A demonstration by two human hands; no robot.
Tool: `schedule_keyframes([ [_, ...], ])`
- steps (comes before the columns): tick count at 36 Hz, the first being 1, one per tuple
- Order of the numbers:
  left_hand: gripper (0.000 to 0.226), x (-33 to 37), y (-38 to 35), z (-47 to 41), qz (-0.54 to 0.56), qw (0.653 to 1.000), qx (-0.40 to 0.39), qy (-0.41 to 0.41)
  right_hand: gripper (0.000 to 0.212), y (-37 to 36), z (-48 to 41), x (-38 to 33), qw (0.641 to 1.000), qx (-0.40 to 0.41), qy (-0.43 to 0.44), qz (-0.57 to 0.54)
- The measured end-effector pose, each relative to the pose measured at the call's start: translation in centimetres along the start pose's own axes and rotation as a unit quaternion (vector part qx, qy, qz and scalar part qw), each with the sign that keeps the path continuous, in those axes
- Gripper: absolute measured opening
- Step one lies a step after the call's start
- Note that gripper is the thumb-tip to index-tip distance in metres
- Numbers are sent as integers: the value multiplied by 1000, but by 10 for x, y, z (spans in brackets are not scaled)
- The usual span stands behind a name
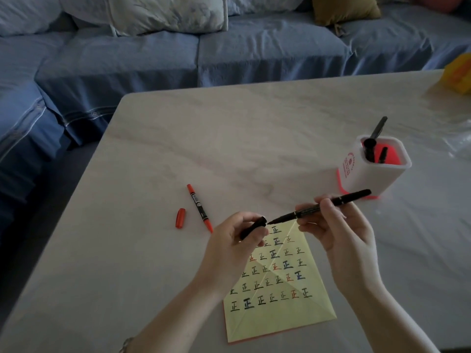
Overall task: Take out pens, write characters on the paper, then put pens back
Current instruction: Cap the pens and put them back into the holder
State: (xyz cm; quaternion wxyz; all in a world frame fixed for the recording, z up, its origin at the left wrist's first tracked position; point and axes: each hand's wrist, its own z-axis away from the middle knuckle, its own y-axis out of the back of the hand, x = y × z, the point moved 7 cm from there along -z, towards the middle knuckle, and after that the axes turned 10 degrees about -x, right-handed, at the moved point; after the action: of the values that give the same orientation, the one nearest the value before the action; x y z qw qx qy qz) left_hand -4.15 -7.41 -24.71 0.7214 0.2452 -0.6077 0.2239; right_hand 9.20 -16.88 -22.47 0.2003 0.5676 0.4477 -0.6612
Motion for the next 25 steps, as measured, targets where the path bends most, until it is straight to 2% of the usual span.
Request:
schedule_keyframes([
  [3,12,1,1,3,-15,1000,6,-11,29,3,2,-2,1000,17,11,-11],
  [8,15,3,3,8,-24,999,22,-13,41,3,6,-5,999,20,23,-11],
  [16,21,11,-3,11,-42,999,18,-12,28,2,10,-6,999,30,9,-10],
  [19,24,17,-6,12,-84,996,14,-28,22,0,12,-4,1000,10,5,4],
  [22,26,27,-10,14,-131,990,-1,-56,36,-6,14,-2,1000,-19,-1,11],
  [25,17,34,-14,14,-194,977,-16,-87,38,-10,13,0,999,-34,-15,-18],
])
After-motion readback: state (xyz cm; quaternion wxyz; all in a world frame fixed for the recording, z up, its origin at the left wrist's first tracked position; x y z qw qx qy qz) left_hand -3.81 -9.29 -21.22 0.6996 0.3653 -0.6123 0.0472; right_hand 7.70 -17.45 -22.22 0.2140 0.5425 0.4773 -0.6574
